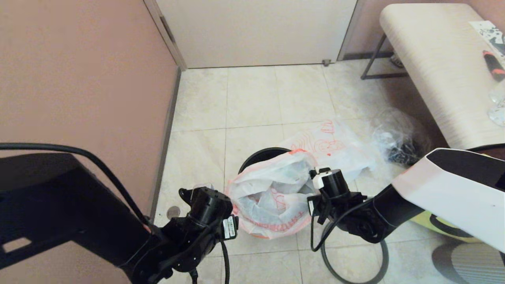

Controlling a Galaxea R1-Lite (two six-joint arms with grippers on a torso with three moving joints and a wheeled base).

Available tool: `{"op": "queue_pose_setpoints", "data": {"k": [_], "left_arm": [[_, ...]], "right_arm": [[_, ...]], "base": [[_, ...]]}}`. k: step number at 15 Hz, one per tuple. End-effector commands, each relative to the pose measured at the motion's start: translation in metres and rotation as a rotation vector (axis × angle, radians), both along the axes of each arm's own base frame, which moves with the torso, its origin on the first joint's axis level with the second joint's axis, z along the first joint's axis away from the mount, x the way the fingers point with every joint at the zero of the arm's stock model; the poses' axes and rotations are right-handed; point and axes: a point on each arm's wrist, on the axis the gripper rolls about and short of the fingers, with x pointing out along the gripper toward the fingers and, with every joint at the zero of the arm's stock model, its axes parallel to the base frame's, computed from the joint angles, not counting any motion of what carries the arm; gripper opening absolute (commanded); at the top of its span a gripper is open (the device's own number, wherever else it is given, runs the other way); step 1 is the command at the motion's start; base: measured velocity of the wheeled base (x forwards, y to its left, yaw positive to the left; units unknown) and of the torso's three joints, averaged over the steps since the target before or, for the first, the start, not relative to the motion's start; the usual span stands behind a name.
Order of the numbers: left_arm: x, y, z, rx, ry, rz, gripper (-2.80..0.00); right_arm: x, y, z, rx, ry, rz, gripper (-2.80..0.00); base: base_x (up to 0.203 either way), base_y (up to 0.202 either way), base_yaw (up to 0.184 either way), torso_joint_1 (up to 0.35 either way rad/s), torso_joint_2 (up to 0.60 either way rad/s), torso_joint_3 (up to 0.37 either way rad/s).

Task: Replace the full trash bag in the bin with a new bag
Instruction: Put the new garbage bag on the trash can

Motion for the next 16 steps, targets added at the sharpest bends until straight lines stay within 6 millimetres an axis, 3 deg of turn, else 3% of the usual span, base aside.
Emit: {"op": "queue_pose_setpoints", "data": {"k": [1,4,9,10,13,16], "left_arm": [[-0.01,-0.01,0.024,-0.048,0.003,-0.007,0.0],[0.01,-0.039,0.018,-0.085,0.058,0.027,0.0],[0.039,-0.065,-0.013,-0.125,0.105,0.051,0.0],[0.045,-0.069,-0.011,-0.169,0.097,0.04,0.0],[0.052,-0.074,-0.016,-0.191,0.1,0.032,0.0],[0.073,-0.065,-0.027,-0.189,0.102,0.086,0.0]], "right_arm": [[0.0,0.0,0.0,0.0,-0.003,-0.004,-2.8],[0.0,0.0,-0.002,-0.001,0.0,-0.004,-2.8],[0.001,0.001,-0.004,-0.004,0.004,-0.002,-2.8],[0.001,0.001,-0.005,-0.004,0.005,-0.004,-2.8],[0.001,0.001,-0.005,-0.004,0.006,-0.002,-2.8],[0.002,0.002,-0.005,-0.003,0.004,-0.001,-2.8]], "base": [[0.0,0.0,0.0,0.0,0.0,0.0],[0.0,0.0,0.0,0.0,0.0,0.0],[0.0,0.0,0.0,0.0,0.0,0.0],[0.0,0.0,0.0,0.0,0.0,0.0],[0.0,0.0,0.0,0.0,0.0,0.0],[0.0,0.0,0.0,0.0,0.0,0.0]]}}
